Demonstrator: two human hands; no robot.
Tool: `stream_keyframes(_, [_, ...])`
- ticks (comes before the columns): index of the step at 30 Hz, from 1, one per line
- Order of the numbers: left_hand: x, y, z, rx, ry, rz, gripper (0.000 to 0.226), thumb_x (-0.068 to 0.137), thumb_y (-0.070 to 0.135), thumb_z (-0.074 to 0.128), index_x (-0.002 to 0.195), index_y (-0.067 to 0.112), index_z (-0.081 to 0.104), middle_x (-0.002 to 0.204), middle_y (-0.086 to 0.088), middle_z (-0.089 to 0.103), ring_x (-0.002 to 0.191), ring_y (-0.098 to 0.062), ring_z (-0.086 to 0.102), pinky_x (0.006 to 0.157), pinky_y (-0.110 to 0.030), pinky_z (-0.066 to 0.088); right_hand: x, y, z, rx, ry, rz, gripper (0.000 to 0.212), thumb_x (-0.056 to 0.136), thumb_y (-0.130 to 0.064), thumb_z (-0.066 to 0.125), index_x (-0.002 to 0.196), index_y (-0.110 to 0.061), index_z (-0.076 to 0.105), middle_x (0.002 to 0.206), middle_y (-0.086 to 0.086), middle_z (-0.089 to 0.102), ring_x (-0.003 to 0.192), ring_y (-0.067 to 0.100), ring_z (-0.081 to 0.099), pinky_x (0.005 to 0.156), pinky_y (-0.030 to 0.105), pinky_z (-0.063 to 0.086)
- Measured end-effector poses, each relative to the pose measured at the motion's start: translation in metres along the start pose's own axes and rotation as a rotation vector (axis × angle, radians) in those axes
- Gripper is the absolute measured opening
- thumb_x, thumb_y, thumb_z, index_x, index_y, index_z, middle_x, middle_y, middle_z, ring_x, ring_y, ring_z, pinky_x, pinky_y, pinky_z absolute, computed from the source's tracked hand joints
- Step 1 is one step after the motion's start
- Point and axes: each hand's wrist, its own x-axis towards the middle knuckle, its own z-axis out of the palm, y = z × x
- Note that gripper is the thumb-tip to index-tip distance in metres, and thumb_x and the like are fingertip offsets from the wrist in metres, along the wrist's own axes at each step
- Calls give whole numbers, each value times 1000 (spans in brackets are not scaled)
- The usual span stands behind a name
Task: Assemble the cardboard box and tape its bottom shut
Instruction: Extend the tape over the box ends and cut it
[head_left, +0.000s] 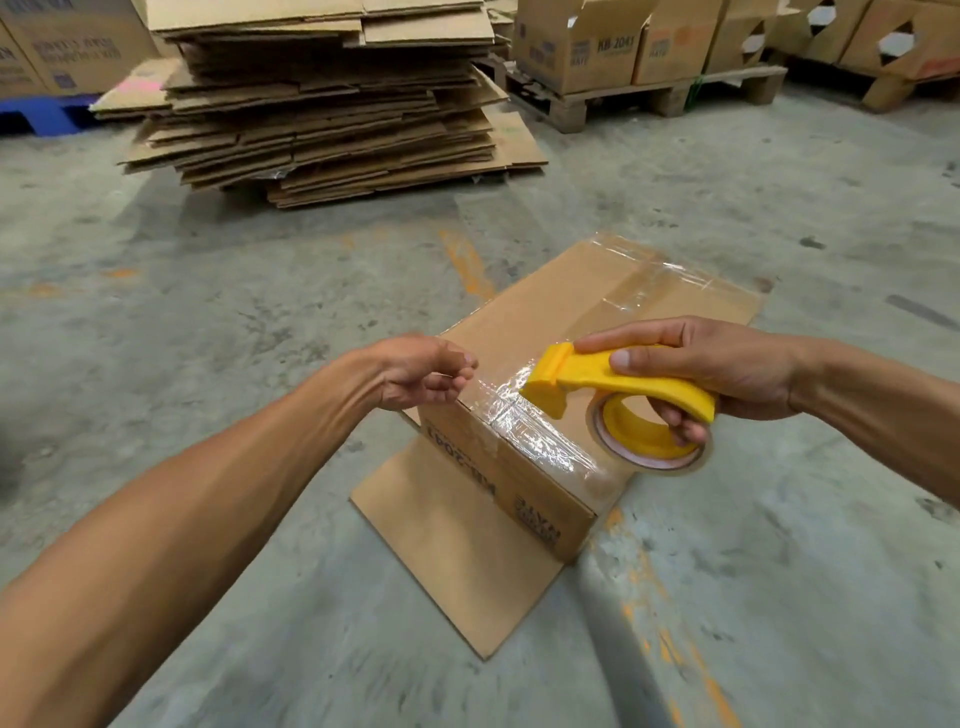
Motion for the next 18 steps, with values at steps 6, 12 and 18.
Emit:
stream_keyframes(6, [17,13,-53,168,173,59,8,95,5,55,90,8,61,79,-5,58,67,-13,55,70,-25,50,1,19,19,12,60,-60,36,89,-24,66,124,-30,68,78,20,72,44,26,53,41,28,51])
stream_keyframes(12, [48,18,-67,426,328,268,11,91,21,68,87,12,63,76,-6,56,66,-17,48,63,-30,46,34,19,51,57,119,-136,31,92,-16,67,122,-19,66,72,30,61,38,25,53,40,31,48])
stream_keyframes(18, [67,-6,-70,306,356,332,5,95,14,62,90,14,64,76,-3,51,68,-14,46,65,-30,47,52,24,52,62,116,-96,32,90,-19,70,122,-22,67,69,21,67,38,26,55,44,31,50])
